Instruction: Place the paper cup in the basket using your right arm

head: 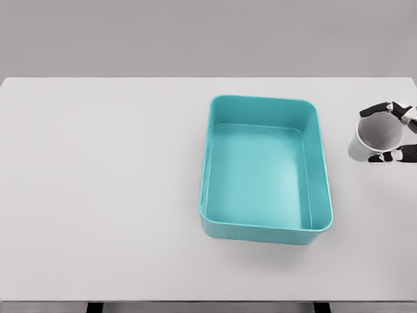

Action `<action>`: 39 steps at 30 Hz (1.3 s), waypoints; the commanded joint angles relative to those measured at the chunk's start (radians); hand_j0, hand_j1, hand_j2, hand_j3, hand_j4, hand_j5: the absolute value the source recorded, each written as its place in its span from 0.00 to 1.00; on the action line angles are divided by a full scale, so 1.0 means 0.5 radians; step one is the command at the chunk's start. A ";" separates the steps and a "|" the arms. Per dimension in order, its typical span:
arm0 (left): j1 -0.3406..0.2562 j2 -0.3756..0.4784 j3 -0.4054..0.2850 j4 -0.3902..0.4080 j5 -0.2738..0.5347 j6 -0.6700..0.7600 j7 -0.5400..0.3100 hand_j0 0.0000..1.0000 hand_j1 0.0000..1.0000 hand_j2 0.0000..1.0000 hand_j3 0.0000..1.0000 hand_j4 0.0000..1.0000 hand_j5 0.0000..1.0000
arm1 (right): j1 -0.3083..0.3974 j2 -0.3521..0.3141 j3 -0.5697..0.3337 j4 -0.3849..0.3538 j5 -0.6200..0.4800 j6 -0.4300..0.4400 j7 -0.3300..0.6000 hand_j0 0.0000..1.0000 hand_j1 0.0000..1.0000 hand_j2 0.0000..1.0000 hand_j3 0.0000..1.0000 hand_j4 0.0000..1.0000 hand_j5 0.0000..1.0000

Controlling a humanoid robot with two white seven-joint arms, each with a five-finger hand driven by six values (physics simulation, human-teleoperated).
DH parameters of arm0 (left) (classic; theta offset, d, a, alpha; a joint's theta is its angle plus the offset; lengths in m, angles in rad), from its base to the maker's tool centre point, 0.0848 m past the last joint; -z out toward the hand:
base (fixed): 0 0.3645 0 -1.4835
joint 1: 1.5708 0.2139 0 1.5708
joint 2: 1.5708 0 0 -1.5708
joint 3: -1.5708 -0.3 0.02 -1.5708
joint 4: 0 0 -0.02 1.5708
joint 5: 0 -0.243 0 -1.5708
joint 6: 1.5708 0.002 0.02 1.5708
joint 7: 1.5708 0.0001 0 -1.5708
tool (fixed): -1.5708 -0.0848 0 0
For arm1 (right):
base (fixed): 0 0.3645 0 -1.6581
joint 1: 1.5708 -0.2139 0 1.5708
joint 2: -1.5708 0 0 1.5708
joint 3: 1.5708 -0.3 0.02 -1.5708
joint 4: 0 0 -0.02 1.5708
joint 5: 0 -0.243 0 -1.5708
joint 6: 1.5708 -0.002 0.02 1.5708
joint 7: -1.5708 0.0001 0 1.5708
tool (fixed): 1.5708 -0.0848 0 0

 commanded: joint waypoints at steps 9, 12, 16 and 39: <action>0.000 0.000 0.000 0.000 0.000 0.002 0.000 1.00 1.00 1.00 1.00 1.00 1.00 | -0.374 0.096 0.369 -0.007 0.087 0.003 0.000 0.57 0.57 0.57 0.57 0.57 0.57; 0.000 0.000 0.000 0.000 0.000 -0.001 0.000 1.00 1.00 1.00 1.00 1.00 1.00 | -0.445 0.123 0.397 -0.010 0.149 0.003 0.000 0.57 0.57 0.57 0.57 0.57 0.57; 0.003 0.000 0.000 0.000 0.000 0.002 0.000 1.00 1.00 1.00 1.00 1.00 1.00 | -0.598 0.154 0.504 -0.007 0.207 0.003 0.000 0.57 0.57 0.57 0.57 0.57 0.57; 0.000 0.000 0.000 0.000 0.000 -0.001 0.000 1.00 1.00 1.00 1.00 1.00 1.00 | -1.175 0.357 1.050 0.011 0.974 0.003 0.000 1.00 1.00 1.00 1.00 1.00 1.00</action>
